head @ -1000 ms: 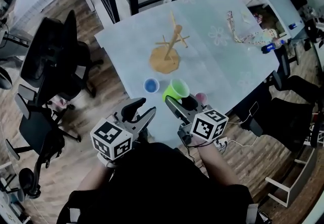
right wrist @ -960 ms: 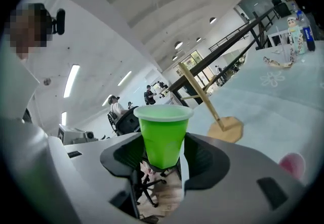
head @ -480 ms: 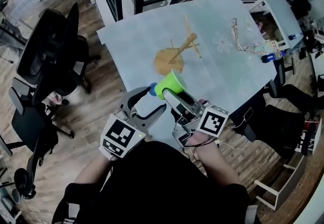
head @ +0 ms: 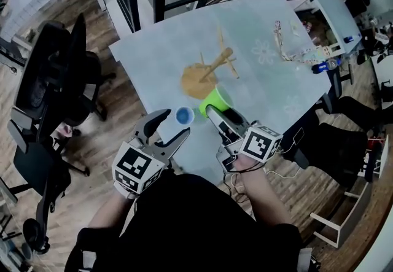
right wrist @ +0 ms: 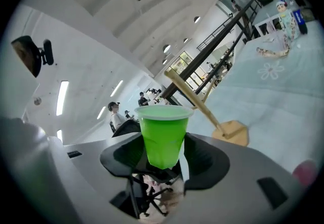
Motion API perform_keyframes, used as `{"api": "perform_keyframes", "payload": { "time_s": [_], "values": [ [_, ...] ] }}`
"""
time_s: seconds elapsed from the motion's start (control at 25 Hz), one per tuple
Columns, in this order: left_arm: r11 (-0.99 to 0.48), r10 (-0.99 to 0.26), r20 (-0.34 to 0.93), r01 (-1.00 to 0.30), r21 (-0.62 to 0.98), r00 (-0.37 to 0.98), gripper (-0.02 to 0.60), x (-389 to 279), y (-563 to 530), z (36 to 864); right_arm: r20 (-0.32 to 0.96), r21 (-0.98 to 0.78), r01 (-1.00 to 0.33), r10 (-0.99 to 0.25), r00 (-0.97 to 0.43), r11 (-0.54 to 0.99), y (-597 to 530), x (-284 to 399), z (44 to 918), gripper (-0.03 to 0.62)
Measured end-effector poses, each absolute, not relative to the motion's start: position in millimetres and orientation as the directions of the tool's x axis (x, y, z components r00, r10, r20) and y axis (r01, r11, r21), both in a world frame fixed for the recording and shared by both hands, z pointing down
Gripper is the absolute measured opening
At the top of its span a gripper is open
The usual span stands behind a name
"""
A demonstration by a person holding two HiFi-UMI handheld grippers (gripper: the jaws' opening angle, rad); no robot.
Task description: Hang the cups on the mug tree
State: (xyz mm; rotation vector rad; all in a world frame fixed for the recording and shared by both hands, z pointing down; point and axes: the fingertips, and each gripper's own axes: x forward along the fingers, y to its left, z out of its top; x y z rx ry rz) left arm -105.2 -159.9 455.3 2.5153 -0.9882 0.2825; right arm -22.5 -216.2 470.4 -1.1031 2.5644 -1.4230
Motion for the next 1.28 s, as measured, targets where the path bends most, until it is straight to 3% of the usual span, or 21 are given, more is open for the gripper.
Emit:
{"api": "perform_keyframes", "payload": {
  "time_s": [0.16,0.28,0.4,0.52,0.72,1.08,1.28],
  "values": [
    [-0.641,-0.607,0.336,-0.693,0.330,0.721,0.255,-115,-164,459,0.465,-0.546,-0.766,-0.638,-0.614,0.339,-244,25,492,0.273],
    [-0.632,-0.609,0.338,-0.697,0.339,0.717,0.255,-121,-167,460,0.594,-0.208,-0.898,-0.679,-0.431,0.387,-271,64,505,0.273],
    [-0.620,-0.611,0.347,-0.702,0.351,0.712,0.255,-126,-169,462,0.639,0.180,-0.878,-0.731,-0.239,0.444,-298,88,507,0.272],
    [-0.604,-0.614,0.349,-0.706,0.368,0.708,0.255,-130,-169,465,0.640,0.464,-0.735,-0.761,-0.107,0.494,-320,95,510,0.272],
    [-0.588,-0.629,0.349,-0.719,0.371,0.695,0.255,-137,-167,464,0.558,0.784,-0.367,-0.828,0.060,0.502,-351,104,516,0.272],
    [-0.551,-0.643,0.372,-0.742,0.382,0.669,0.255,-146,-156,469,0.408,0.900,0.162,-0.913,0.014,0.405,-362,63,523,0.272],
    [-0.547,-0.638,0.381,-0.742,0.389,0.670,0.255,-143,-150,471,0.422,0.886,0.232,-0.906,-0.043,0.401,-359,41,537,0.272]
  ]
}}
